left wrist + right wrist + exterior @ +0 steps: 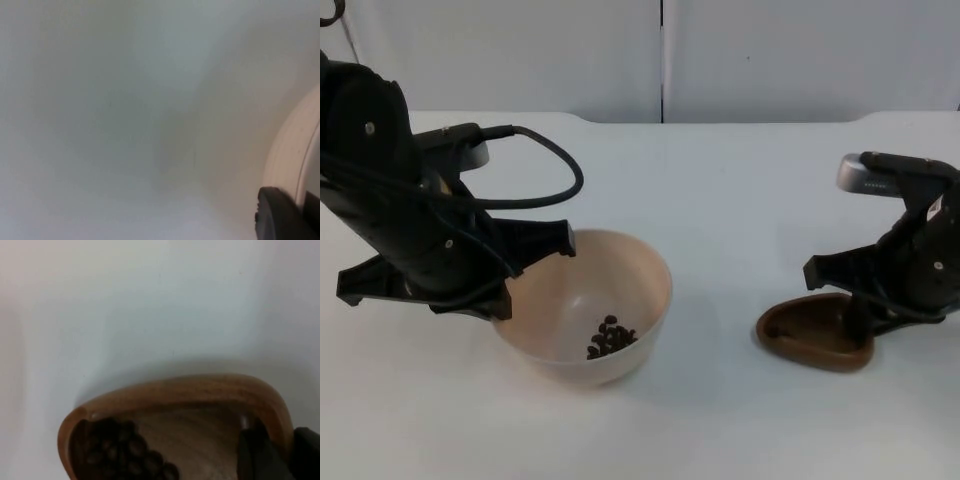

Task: Pick up the bowl with the left hand and pour the coffee beans from the cup into the bowl with the right hand.

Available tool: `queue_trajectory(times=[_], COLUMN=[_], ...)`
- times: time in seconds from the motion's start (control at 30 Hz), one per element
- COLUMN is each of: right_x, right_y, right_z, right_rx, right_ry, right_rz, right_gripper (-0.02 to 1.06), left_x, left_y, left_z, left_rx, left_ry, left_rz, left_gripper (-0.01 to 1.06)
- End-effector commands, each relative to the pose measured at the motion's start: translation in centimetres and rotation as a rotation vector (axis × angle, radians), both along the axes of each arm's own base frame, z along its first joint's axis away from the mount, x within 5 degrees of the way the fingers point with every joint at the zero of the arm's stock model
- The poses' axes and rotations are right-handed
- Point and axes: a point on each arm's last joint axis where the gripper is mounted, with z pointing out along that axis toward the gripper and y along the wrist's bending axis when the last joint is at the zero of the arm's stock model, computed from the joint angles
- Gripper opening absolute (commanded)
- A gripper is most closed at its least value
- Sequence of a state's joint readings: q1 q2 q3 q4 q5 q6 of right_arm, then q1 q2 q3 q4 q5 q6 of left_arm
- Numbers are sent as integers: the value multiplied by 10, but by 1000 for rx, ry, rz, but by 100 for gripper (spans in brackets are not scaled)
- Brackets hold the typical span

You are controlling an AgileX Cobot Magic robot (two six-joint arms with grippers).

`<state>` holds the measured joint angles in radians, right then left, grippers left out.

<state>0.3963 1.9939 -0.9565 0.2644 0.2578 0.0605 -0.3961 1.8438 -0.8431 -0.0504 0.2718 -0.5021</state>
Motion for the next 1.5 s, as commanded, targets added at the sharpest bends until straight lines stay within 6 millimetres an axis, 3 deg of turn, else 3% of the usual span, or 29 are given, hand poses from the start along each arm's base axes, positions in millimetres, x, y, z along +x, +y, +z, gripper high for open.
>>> queue_trajectory(times=[0.0, 0.37, 0.47, 0.57, 0.6, 0.7, 0.73, 0.77, 0.8, 0.9, 1.0, 1.13, 1.2, 1.4, 1.43, 1.47], right_x=[0, 0, 1, 1, 1, 2, 1, 1, 1, 3, 3, 0, -2, -31, -31, -38], right_y=[-1, -1, -1, -1, -1, 0, 0, 0, 0, 0, 0, 0, -1, -12, -12, -14], right_z=[-3, 1, 2, 2, 2, 2, 2, 3, 3, 12, 25, 68, 79, 176, 176, 190], right_rx=[1, 4, 6, 8, 8, 20, 20, 22, 22, 33, 45, 75, 80, 171, 171, 182], right_ry=[9, 2, -5, -11, -11, -9, -6, -8, -8, -35, -73, -173, -198, -442, -442, -481], right_rz=[-12, -8, -9, -12, -12, -30, -29, -32, -32, -32, -26, 11, 27, 58, 58, 65], right_gripper=[0, 3, 17, 39, 39, 62, 67, 71, 71, 75, 75, 75, 75, 75, 75, 75], left_x=[-2, -3, -2, -1, -1, 0, 1, 2, 2, 4, 3, 1, -1, -30, -30, -39], left_y=[2, 2, 2, 1, 1, 1, 0, 0, 0, -1, 0, 1, 2, 15, 15, 20], left_z=[-3, -3, -3, -2, -2, -1, 1, 2, 2, 11, 20, 51, 61, 143, 143, 159], left_rx=[15, 14, 12, 9, 9, -1, -15, -20, -20, -28, -32, -67, -77, -105, -105, -112], left_ry=[32, 35, 30, 23, 23, 6, -15, -25, -25, -66, -97, -185, -209, -431, -431, -473], left_rz=[-2, 1, 1, 1, 1, 6, 15, 17, 17, 6, -4, -5, -6, -53, -53, -57], left_gripper=[0, 0, 2, 22, 22, 51, 71, 83, 83, 105, 105, 105, 105, 105, 105, 105])
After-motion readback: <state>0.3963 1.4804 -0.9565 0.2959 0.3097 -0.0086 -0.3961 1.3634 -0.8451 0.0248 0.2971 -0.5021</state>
